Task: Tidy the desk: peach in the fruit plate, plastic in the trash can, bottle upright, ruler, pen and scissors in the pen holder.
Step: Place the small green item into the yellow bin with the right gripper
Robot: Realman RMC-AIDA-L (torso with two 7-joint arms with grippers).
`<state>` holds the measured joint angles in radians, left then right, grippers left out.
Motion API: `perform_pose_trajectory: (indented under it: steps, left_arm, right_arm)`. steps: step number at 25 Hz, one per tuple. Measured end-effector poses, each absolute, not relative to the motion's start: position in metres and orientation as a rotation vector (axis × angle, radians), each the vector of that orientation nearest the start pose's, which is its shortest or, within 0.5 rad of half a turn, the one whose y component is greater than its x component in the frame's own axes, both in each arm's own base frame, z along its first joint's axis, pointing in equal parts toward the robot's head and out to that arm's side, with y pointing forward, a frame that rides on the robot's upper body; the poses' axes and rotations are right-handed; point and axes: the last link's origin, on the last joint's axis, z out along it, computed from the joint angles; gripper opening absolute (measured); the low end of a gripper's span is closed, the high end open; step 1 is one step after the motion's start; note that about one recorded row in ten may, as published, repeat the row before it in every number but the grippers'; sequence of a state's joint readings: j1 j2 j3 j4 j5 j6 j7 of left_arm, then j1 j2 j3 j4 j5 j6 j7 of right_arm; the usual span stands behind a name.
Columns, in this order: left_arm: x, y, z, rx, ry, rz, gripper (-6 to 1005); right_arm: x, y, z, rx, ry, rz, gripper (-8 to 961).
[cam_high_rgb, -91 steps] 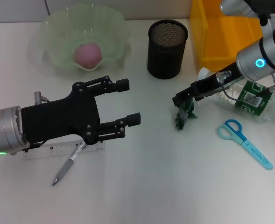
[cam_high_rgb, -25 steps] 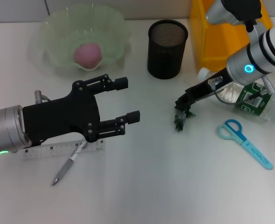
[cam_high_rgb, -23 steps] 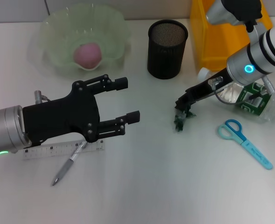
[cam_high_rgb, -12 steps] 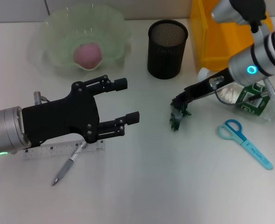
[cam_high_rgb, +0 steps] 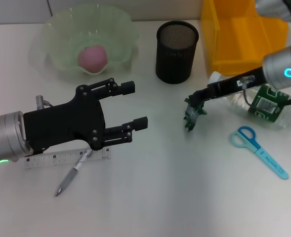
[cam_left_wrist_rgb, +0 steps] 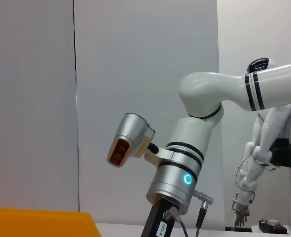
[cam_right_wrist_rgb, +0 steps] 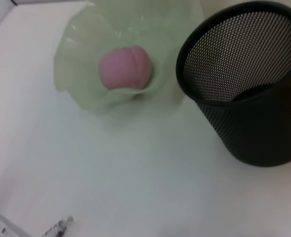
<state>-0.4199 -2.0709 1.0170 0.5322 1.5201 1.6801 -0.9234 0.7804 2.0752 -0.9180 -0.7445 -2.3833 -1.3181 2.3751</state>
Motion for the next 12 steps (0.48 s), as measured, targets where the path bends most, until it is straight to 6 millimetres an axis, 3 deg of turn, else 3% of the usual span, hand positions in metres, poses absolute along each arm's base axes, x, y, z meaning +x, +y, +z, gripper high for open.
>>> perform_pose_trajectory:
  steps: [9,12]
  left_arm:
    - [-0.2398,0.2877,-0.0191,-2.674,-0.102,-1.088,742]
    - [-0.2402,0.2873,-0.0191,-2.674,-0.104,-1.088,742]
  right_arm:
    - [0.2184,0.3972,-0.0182,-2.513,1.418,0.11,320]
    - [0.2183,0.3975,-0.0173,-2.51,1.42,0.117,274]
